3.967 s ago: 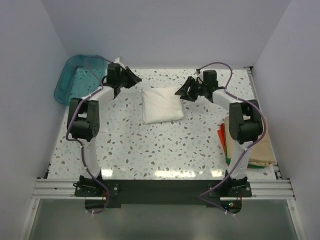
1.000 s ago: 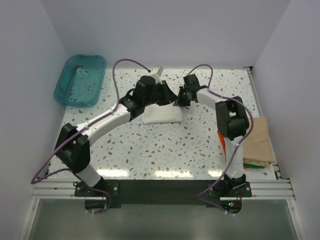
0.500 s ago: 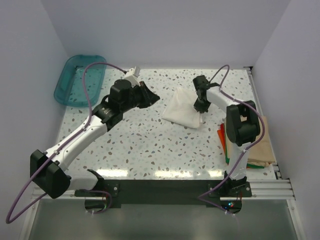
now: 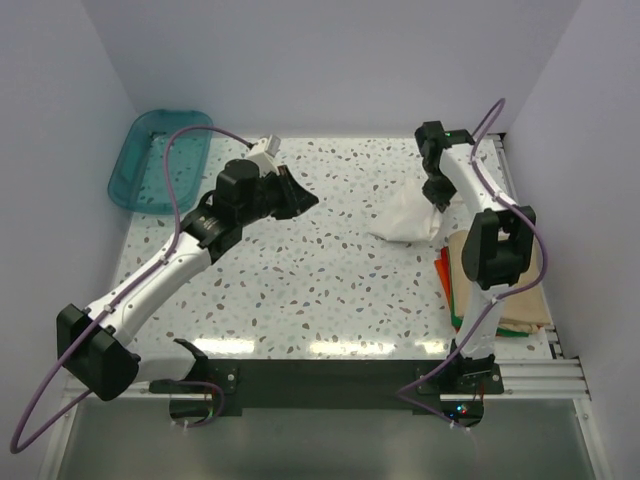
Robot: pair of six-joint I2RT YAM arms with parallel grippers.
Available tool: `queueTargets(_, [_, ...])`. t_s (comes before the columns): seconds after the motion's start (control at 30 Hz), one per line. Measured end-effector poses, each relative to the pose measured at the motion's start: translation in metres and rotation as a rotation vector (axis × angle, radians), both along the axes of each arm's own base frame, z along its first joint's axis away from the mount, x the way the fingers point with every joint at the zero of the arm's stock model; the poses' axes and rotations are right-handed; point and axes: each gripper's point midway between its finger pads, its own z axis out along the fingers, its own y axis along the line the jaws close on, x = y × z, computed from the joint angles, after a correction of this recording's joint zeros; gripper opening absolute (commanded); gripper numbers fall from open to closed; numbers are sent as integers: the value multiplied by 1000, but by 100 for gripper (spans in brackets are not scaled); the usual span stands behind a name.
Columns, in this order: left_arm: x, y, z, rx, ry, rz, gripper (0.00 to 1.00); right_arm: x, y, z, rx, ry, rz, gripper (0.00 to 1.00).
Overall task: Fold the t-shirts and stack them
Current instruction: Neatly place the folded tshirt to the corner
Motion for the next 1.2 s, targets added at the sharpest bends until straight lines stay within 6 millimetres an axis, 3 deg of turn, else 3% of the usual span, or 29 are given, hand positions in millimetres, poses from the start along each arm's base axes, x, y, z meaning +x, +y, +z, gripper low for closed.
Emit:
queueTargets(0.23, [-3,-2,0,-6,5,-20,20,9,-45,40,-21,-77,-136,0])
queueTargets(0.53, [-6,-5,4,-18,6,-48,20,2,-94,55,-27,-105,-265,0])
queueTargets(0.93, [-7,-8,2,-21,15,-64,19,-19,-120,96,-22,-184,-306,0])
queueTargets(1.2, [-8,-8,2,-23,17,-67,19,-24,-129,112,-23,-218,-313,0])
